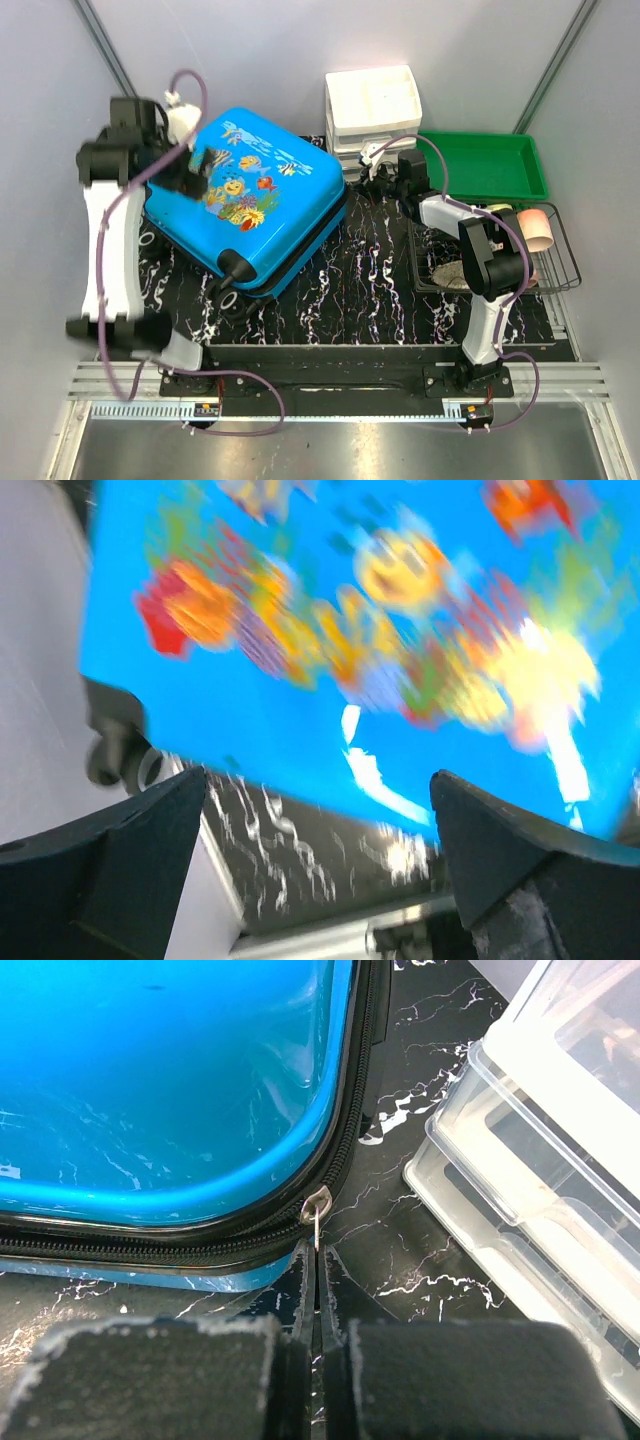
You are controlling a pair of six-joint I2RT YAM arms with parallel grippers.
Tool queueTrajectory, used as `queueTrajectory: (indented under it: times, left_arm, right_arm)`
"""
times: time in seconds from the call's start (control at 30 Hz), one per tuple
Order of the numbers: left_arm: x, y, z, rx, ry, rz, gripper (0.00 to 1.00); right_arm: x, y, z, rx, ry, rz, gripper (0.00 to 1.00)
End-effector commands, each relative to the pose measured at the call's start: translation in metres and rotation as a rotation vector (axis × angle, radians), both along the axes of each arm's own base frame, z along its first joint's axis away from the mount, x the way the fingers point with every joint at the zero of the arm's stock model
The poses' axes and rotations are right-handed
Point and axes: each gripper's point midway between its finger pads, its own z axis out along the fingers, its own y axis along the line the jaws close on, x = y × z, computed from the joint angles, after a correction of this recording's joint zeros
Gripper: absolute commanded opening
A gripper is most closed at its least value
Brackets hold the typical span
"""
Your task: Open, take out, and arrange the luggage
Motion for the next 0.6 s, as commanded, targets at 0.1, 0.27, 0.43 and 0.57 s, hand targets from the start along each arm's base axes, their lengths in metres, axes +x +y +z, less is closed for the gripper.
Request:
queueTrajectory:
  times: [0.1,0.27,0.43,0.57]
  left_arm:
    - [0.168,0.08,0.017,-0.088,-0.169,0.465,0.99]
    - [0.225,0.138,0.0,0.012,-0.285,0.75,0.99]
    - [0.268,0.161,-0.018,0.032,-0.436,0.808,0.99]
    - [0.299,0.184,-0.042,0.117,-0.478,0.898,0.99]
  right_arm:
    - [-0.014,0.033,0.016,0.015,-0.077,0.155,0.0]
    - [-0.021,0.041,0.018,0.023,-0.084,0.183,0.0]
    - [-0.034,0.045,0.019,0.021,-0.086,0.214,0.0]
    - [-0.044,0.048,0.018,0.011,-0.084,0.244,0.0]
